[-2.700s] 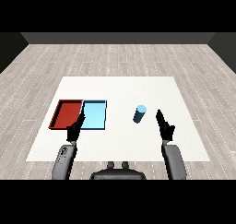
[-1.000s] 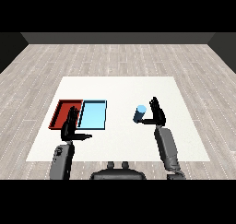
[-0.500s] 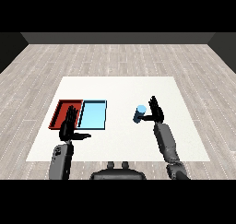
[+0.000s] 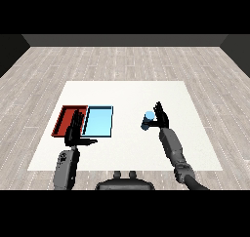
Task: Pick the blue can and put it in the blue box
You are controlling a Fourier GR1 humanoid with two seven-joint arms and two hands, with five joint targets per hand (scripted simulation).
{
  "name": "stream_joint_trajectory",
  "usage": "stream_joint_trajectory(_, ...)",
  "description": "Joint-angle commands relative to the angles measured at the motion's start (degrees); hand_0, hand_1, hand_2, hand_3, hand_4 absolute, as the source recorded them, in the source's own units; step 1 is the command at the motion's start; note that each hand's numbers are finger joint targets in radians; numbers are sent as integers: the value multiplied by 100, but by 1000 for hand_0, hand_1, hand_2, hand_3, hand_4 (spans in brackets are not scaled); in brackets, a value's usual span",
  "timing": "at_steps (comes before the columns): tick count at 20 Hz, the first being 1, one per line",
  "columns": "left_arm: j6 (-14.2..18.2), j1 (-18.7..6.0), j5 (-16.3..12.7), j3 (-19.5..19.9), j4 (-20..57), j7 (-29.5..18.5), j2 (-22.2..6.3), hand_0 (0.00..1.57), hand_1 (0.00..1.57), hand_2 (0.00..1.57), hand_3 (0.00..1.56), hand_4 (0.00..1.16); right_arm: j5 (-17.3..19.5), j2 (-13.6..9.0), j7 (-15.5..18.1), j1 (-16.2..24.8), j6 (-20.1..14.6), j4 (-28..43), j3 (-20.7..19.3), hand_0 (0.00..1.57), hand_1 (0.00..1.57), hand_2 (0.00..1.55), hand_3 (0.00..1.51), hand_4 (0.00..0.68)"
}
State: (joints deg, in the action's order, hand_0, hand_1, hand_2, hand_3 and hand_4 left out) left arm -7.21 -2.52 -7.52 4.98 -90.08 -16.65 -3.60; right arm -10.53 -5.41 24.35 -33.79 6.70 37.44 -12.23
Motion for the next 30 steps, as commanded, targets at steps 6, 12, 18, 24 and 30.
stream_joint_trajectory(6, -73, 20, -118, 193, -245, 157, -225, 0, 0, 0, 0, 0, -49, 114, 280, -462, -116, -853, -78, 0, 0, 0, 0, 0)
stream_joint_trajectory(12, -136, 284, 5, 62, 37, -307, -74, 0, 0, 0, 0, 0, -3, 372, 775, -471, -571, -1202, -131, 0, 0, 153, 221, 0)
stream_joint_trajectory(18, -105, 108, 13, 43, 166, -233, -45, 0, 0, 0, 0, 0, 222, 419, 900, -501, -1362, -1192, -22, 1509, 1509, 1482, 1430, 591)
stream_joint_trajectory(24, 94, 586, 310, -297, -357, -327, 222, 0, 0, 0, 0, 0, 415, 272, 343, -598, -1308, -829, 290, 1505, 1505, 1474, 1443, 605)
stream_joint_trajectory(30, 65, 362, 358, -252, -145, -149, 66, 0, 0, 0, 0, 0, 476, 386, -146, -613, -1357, 375, 626, 1452, 1452, 1477, 1449, 636)
